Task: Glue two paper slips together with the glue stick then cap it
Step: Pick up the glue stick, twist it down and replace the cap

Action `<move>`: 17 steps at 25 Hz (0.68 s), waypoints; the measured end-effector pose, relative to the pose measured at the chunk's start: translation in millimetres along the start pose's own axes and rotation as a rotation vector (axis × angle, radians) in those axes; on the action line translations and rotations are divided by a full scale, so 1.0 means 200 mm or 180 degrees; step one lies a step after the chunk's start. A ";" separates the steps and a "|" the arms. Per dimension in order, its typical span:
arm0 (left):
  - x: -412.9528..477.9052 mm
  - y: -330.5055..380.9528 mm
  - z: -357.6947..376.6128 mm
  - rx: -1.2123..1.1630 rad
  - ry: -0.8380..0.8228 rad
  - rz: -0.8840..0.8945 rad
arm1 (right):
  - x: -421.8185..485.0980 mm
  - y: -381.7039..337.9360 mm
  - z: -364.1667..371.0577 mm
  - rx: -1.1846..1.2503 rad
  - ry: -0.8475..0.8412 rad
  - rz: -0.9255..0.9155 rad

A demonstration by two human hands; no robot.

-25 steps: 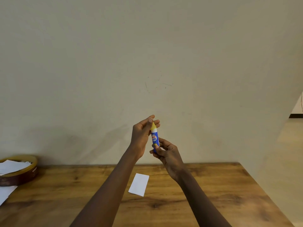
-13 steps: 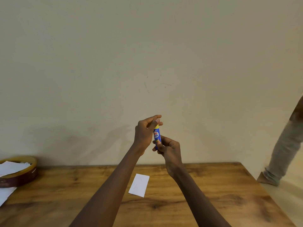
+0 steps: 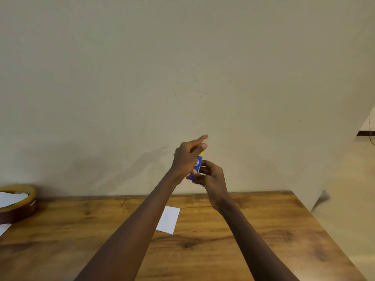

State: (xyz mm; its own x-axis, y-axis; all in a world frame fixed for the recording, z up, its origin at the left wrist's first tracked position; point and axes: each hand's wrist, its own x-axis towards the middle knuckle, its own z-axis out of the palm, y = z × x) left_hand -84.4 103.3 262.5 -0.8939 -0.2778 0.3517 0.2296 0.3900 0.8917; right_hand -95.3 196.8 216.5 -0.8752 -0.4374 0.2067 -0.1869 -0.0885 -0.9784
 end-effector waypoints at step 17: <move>-0.39 -1.12 0.12 0.1333 0.0361 -0.1926 | 0.04 1.09 -0.28 -0.2391 0.0034 0.0866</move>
State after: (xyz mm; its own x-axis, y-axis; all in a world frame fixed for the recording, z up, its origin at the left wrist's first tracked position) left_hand -76.2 58.9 29.2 -0.7672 -0.6303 -0.1188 -0.4762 0.4357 0.7638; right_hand -167.7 224.1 5.6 -0.9368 -0.3480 -0.0349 -0.2136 0.6484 -0.7307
